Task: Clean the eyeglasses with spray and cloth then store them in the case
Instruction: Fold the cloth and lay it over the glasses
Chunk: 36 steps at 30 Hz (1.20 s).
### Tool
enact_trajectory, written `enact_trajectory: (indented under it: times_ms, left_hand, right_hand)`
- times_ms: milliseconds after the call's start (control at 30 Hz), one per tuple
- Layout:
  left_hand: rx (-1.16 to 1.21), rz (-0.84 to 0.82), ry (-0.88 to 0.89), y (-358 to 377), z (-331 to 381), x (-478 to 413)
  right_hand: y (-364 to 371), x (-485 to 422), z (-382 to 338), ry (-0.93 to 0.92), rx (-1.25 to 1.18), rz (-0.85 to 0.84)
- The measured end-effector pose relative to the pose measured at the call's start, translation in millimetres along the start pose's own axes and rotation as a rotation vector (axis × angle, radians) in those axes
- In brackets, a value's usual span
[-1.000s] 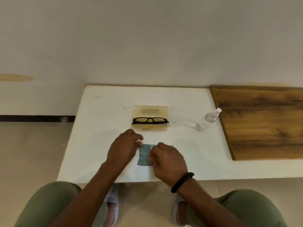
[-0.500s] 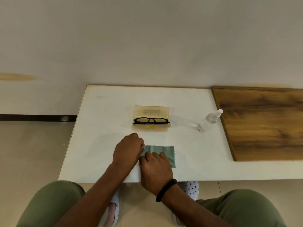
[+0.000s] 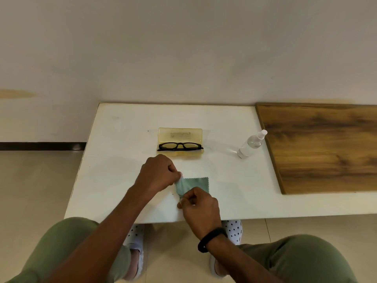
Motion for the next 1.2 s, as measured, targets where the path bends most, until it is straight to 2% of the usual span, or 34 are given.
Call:
enact_trajectory:
  times_ms: [100,267,500,867,1000,1100,1200]
  left_hand:
    - [0.016,-0.027,0.014,6,15,-4]
    - [-0.123,-0.054,0.042,17,42,-16]
    - [-0.29,-0.089,0.054,43,64,-29]
    - [-0.326,-0.045,0.05,59,77,-35]
    - [-0.362,0.007,0.077,43,63,-24]
    - [-0.385,0.055,0.223,32,47,-2]
    - [-0.362,0.001,0.334,37,33,16]
  right_hand:
    - [-12,-2,9,0.126,-0.101,0.019]
    - [-36,-8,18,0.181,-0.111,0.083]
    - [-48,-11,25,0.23,0.0,0.085]
    - [-59,-12,26,0.242,0.165,0.038]
    - [-69,-14,27,0.189,0.353,0.004]
    - [-78,-18,21,0.049,0.472,0.045]
    - [-81,-28,10,-0.104,0.476,0.05]
Point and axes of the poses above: each hand's wrist, its own x-axis away from the middle knuckle, its own y-axis out of the palm, z = x × y, the point moved 2 cm from there along -x, towards the middle knuckle, and after that the axes turned 11 degrees about -x, right-handed, at the moved point
